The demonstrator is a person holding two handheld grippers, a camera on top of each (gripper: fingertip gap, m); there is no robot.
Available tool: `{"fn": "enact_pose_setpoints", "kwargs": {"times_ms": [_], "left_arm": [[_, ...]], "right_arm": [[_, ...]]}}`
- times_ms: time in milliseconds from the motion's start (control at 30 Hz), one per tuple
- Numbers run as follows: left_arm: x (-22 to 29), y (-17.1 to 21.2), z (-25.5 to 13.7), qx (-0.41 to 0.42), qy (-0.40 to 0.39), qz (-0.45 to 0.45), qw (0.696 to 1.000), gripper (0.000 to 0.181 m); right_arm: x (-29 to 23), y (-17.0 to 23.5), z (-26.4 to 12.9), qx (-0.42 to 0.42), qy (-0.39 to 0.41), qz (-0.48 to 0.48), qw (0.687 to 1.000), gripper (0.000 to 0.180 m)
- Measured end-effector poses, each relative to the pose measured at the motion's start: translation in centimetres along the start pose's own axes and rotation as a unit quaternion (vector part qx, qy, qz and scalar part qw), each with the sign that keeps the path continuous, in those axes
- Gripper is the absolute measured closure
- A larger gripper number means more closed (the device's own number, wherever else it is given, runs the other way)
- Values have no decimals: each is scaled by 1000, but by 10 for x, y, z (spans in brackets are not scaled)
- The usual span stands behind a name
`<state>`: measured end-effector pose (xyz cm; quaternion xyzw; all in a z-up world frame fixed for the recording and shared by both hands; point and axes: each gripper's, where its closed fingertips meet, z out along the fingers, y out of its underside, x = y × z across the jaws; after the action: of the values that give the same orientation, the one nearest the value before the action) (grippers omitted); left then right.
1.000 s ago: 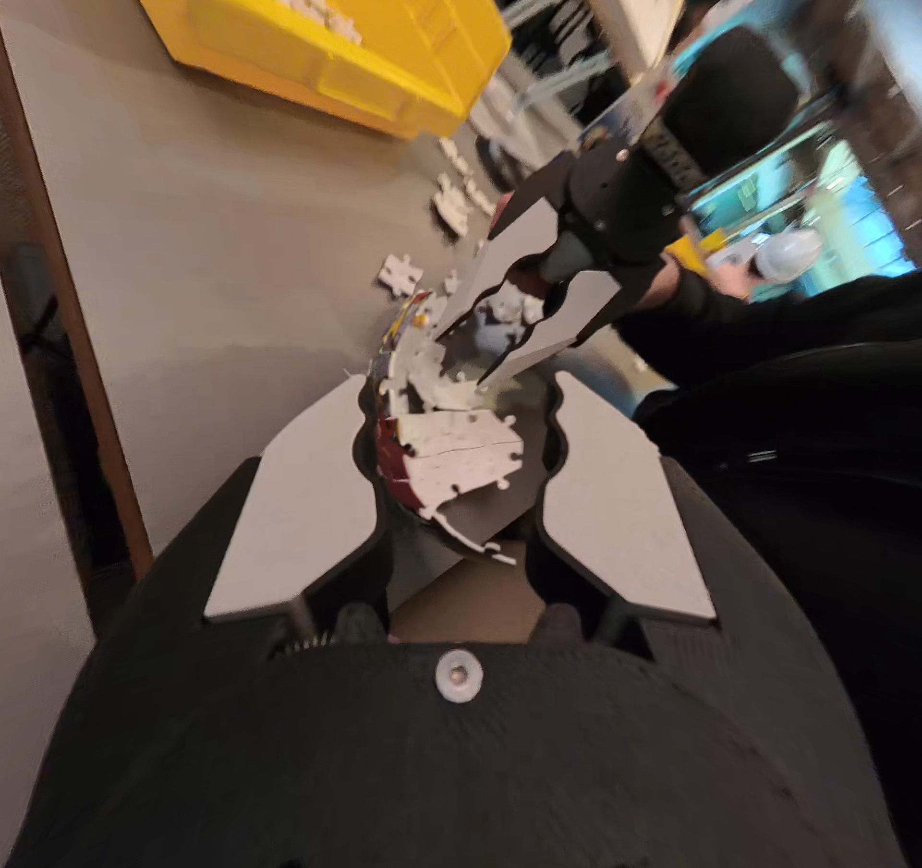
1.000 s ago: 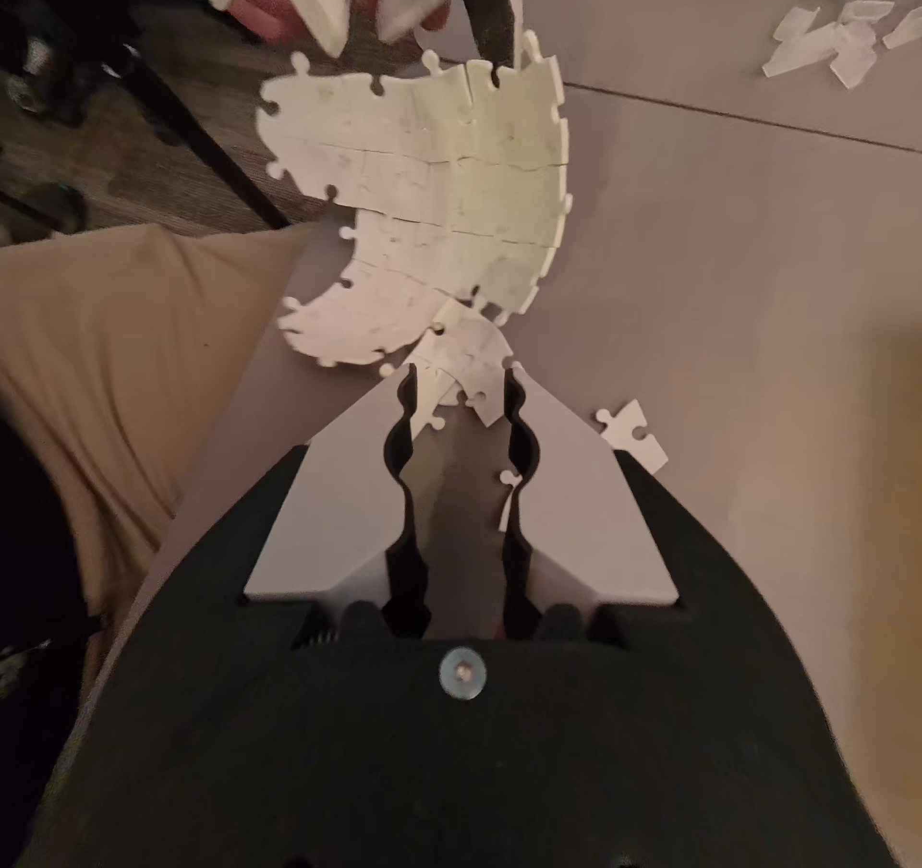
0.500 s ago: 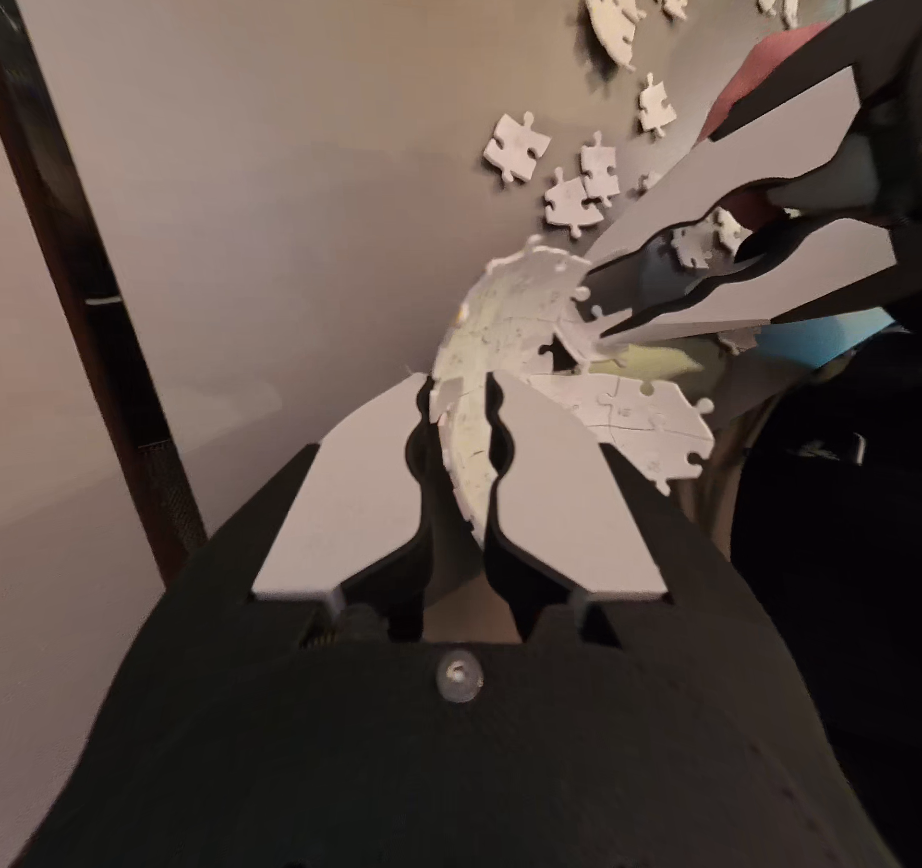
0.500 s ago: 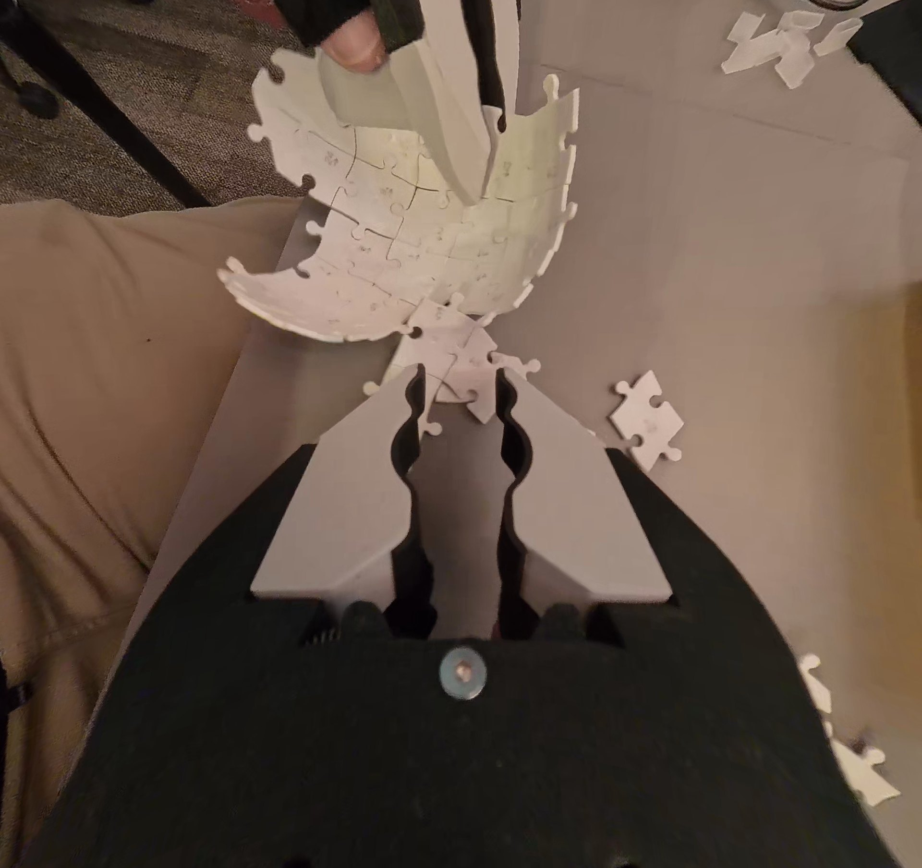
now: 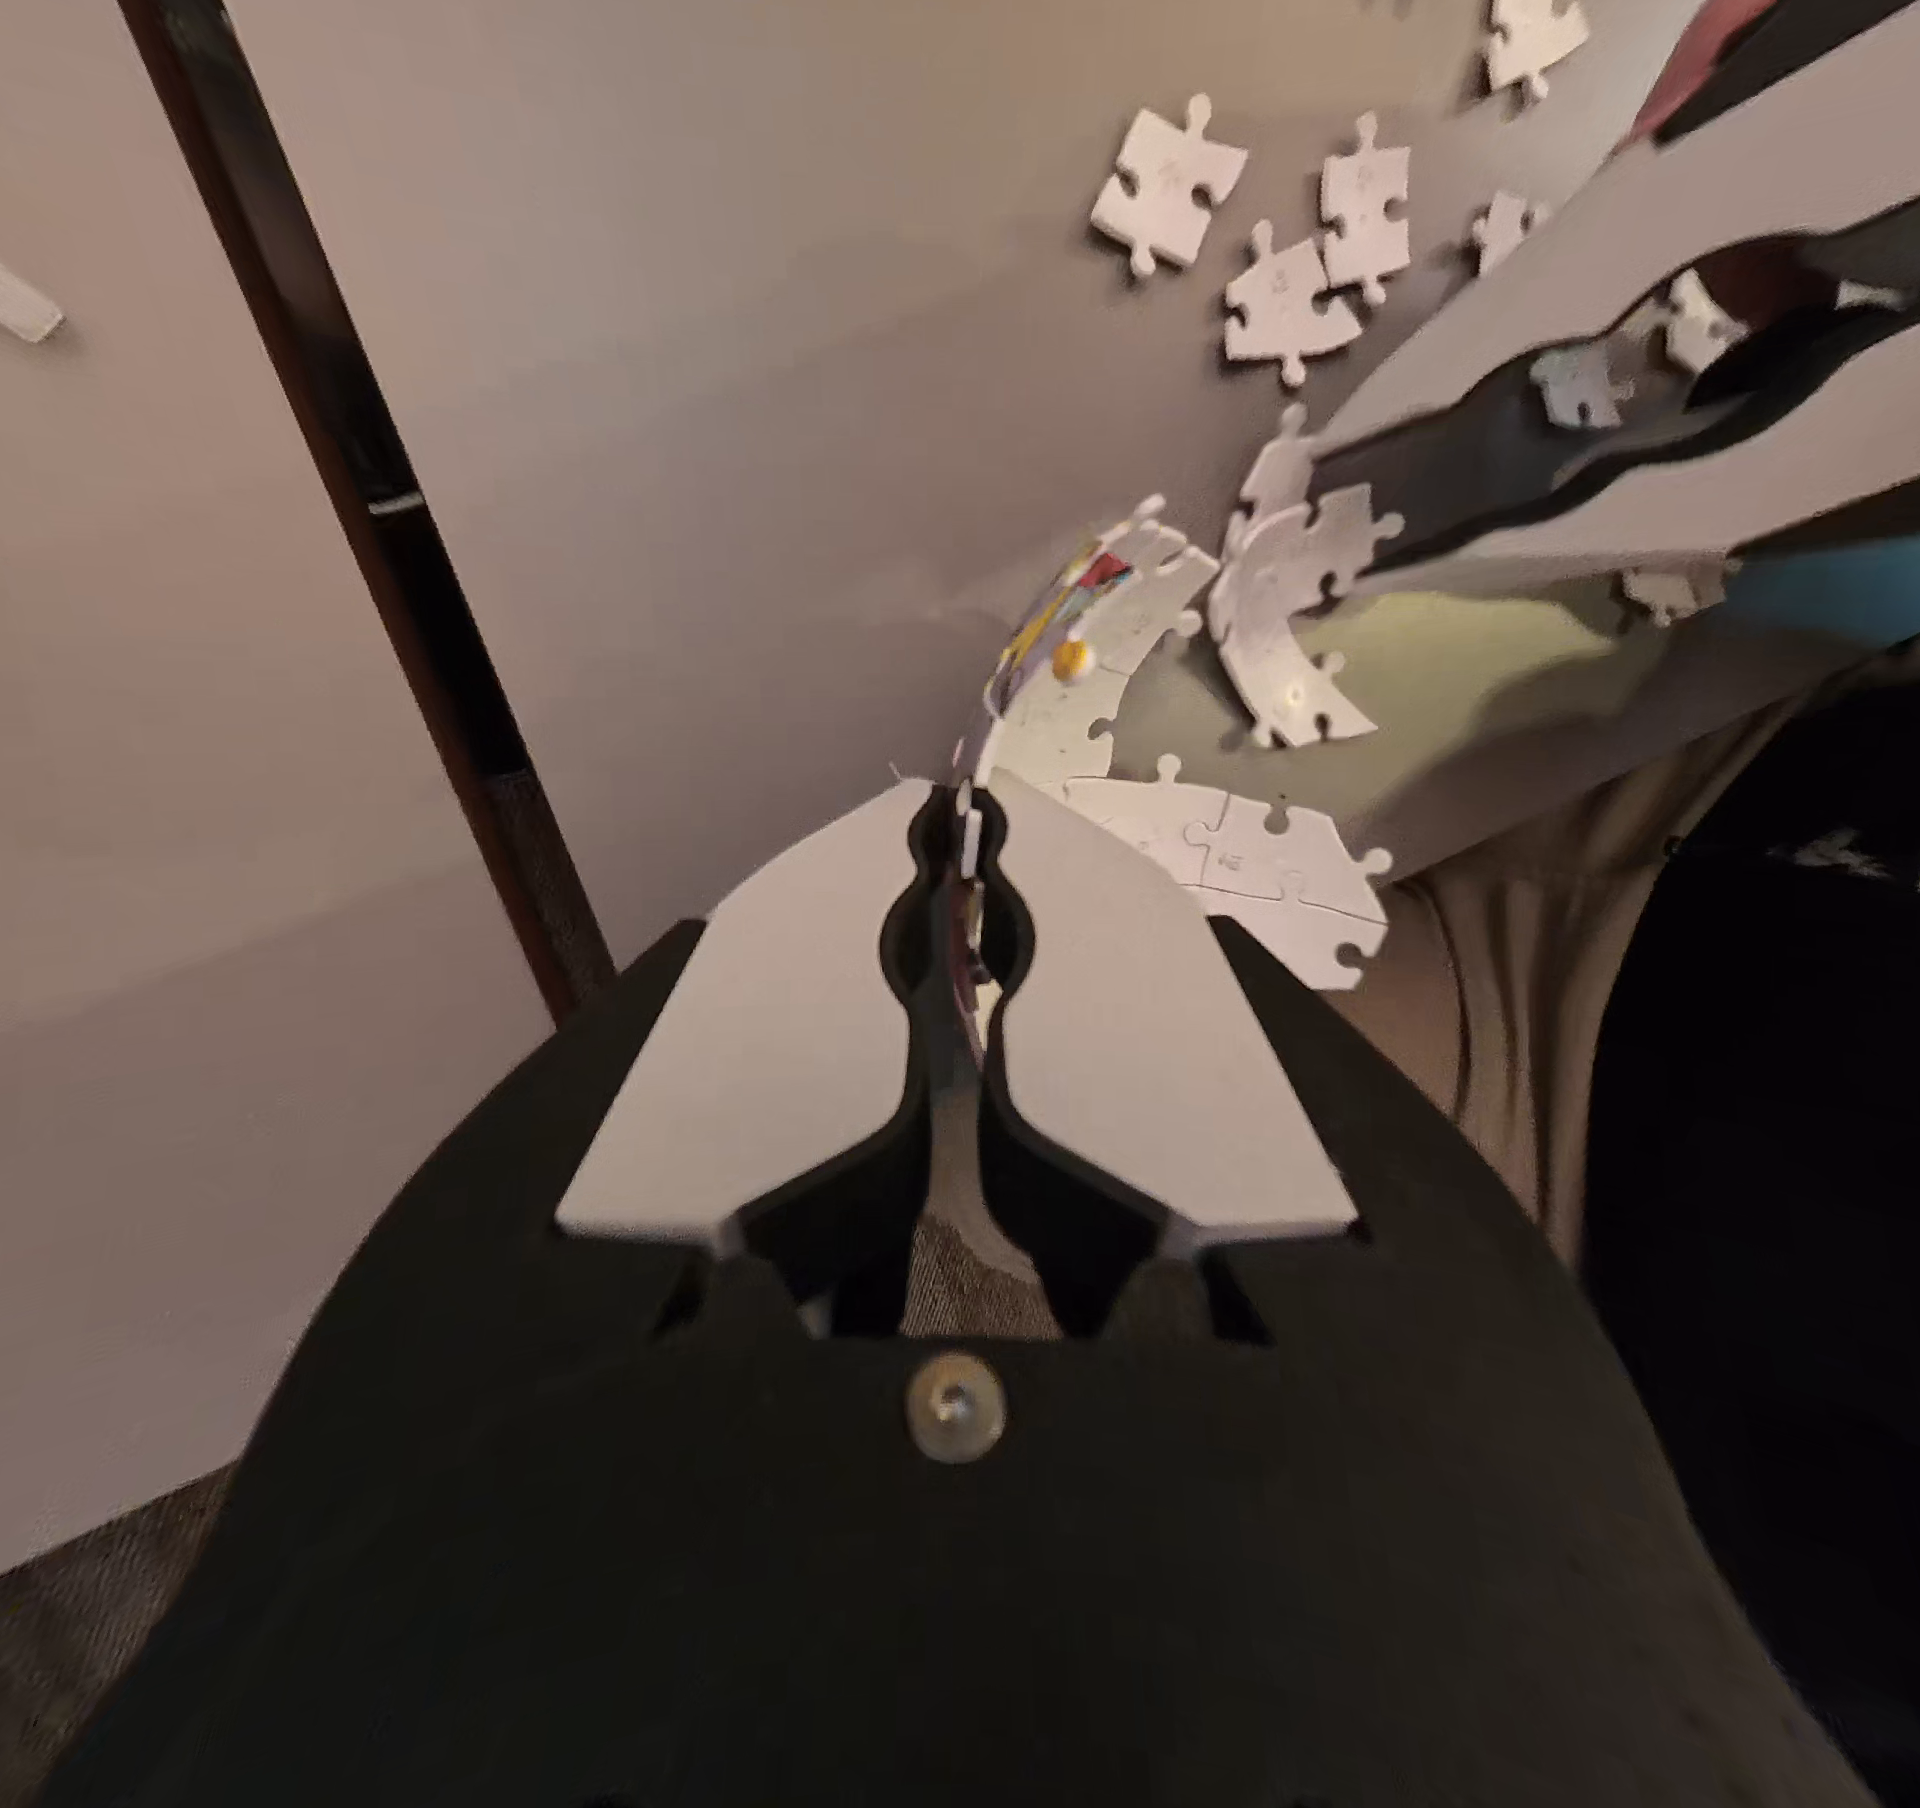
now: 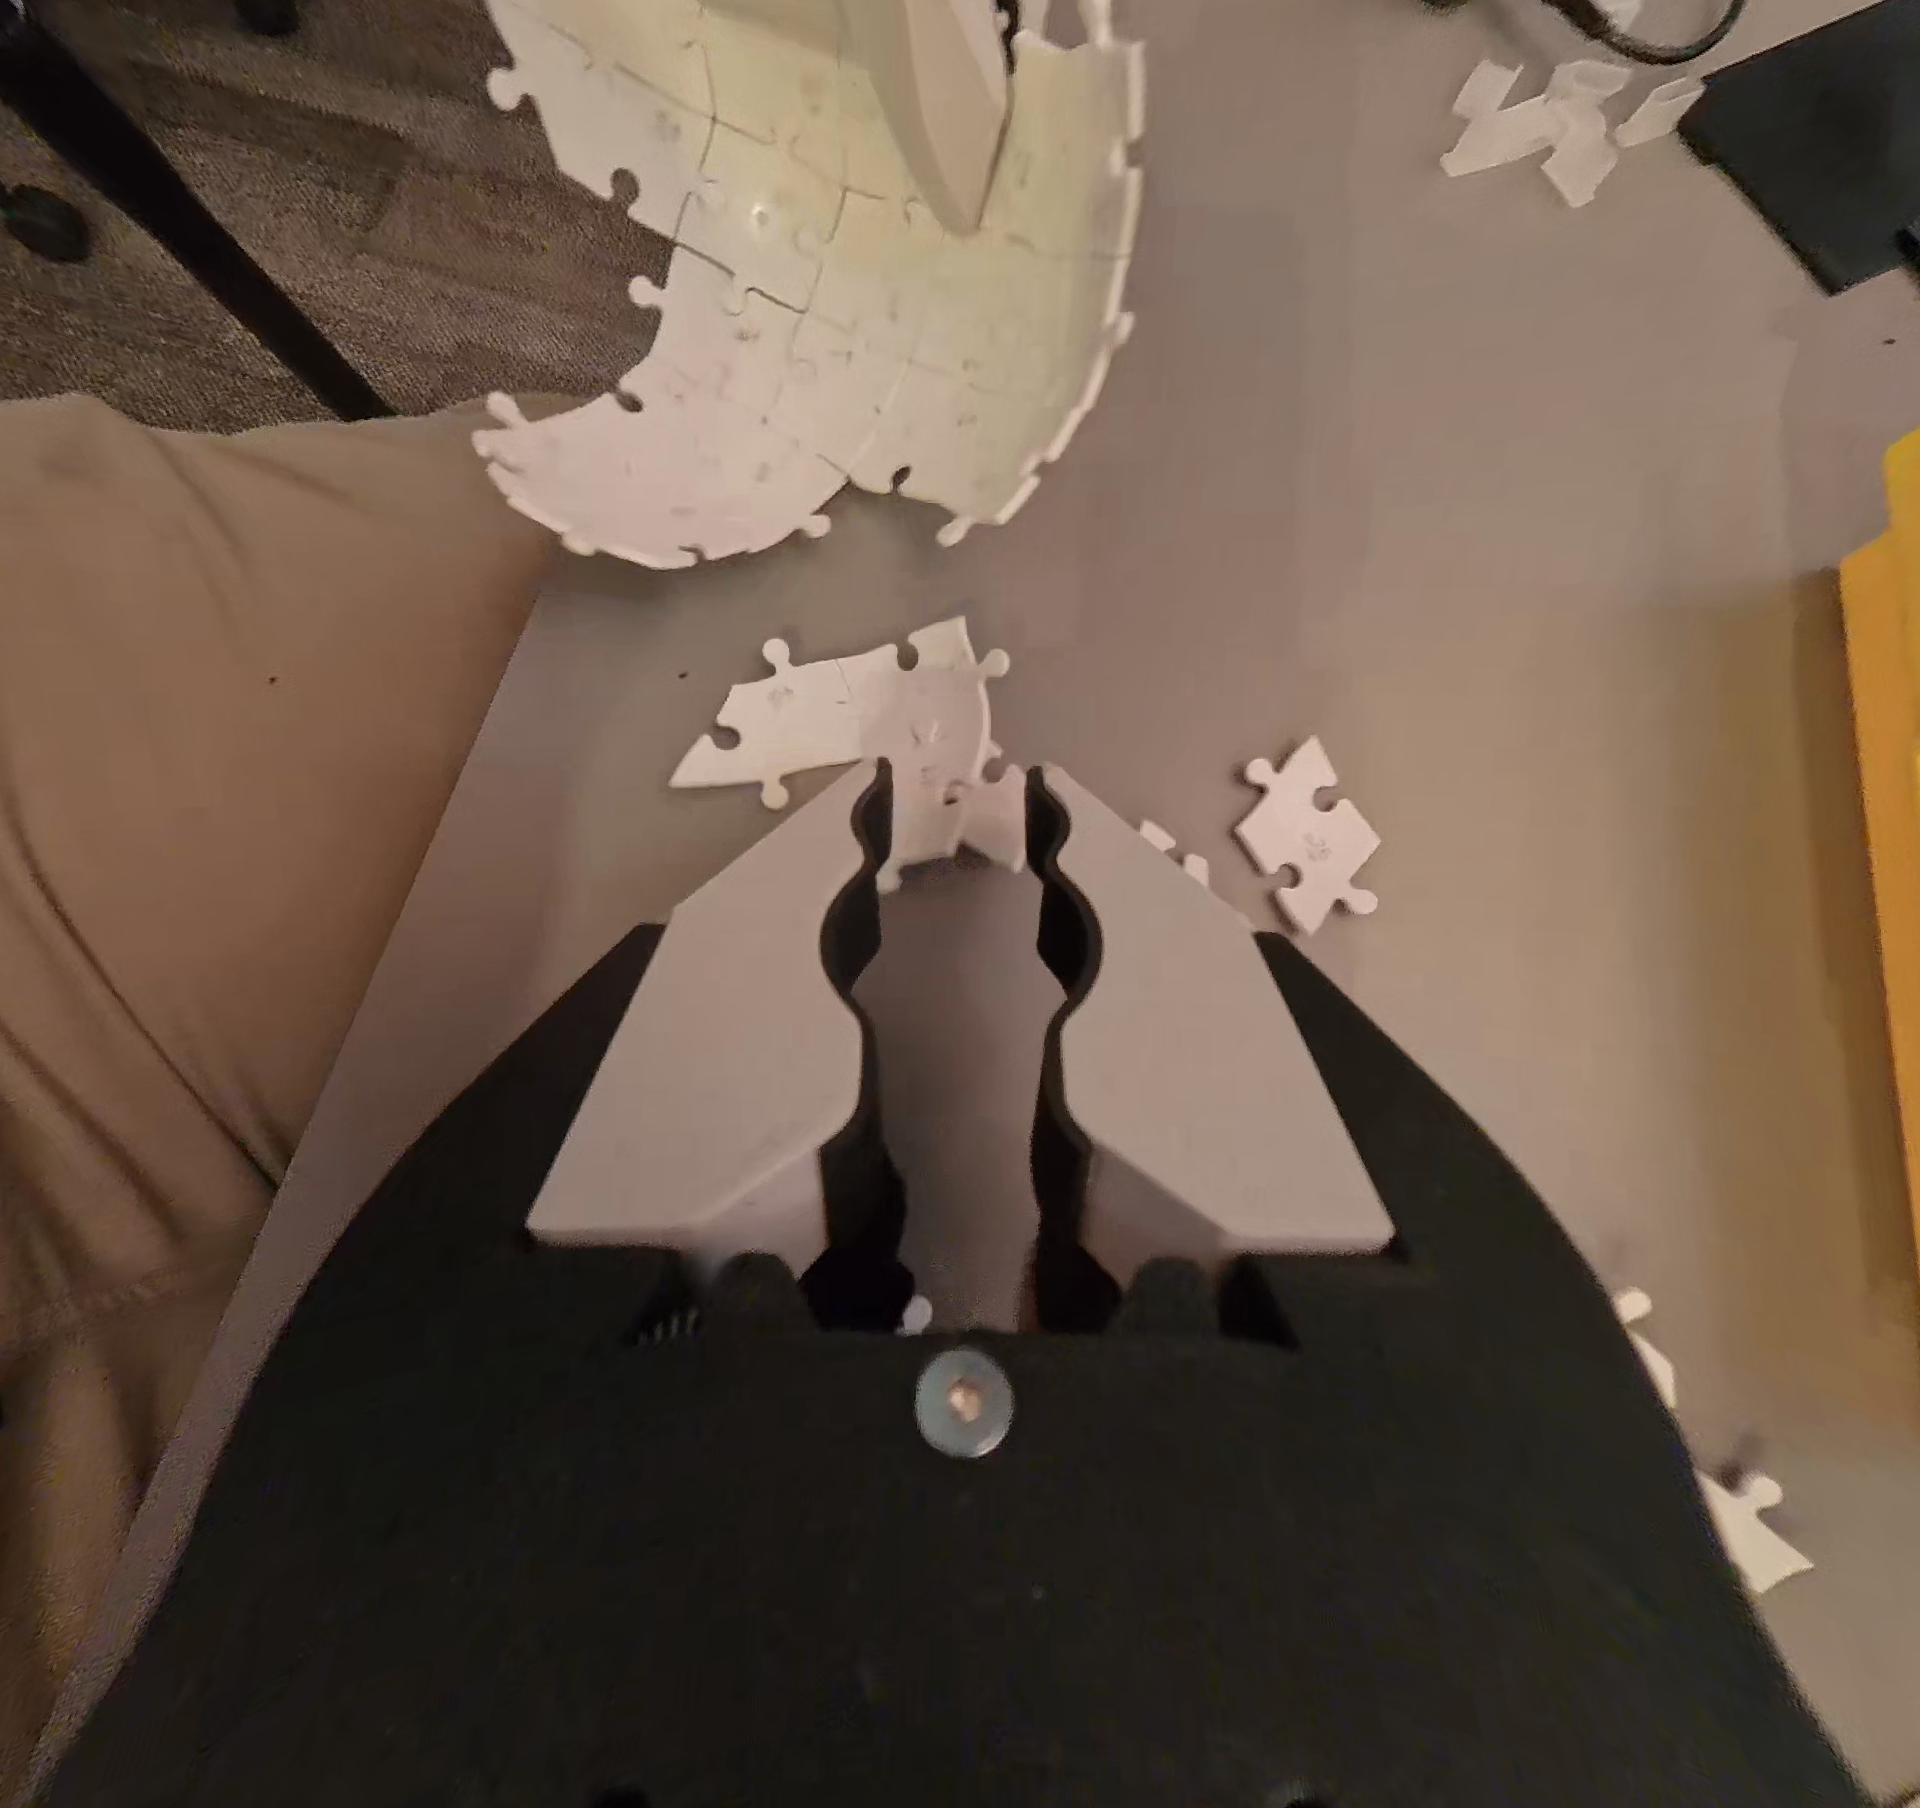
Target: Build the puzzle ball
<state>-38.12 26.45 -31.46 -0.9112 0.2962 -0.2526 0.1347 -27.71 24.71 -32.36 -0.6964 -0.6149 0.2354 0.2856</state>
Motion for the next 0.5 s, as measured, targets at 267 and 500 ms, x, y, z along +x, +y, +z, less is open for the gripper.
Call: {"fn": "enact_pose_setpoints", "kwargs": {"times_ms": [267, 500], "left_arm": [[7, 4, 4, -30, 6, 11, 999, 177], [9, 3, 7, -29, 17, 14, 999, 178]], "right_arm": [[16, 15, 0, -44, -58, -2, 997, 156], [4, 21, 6, -49, -84, -36, 995, 166]]}}
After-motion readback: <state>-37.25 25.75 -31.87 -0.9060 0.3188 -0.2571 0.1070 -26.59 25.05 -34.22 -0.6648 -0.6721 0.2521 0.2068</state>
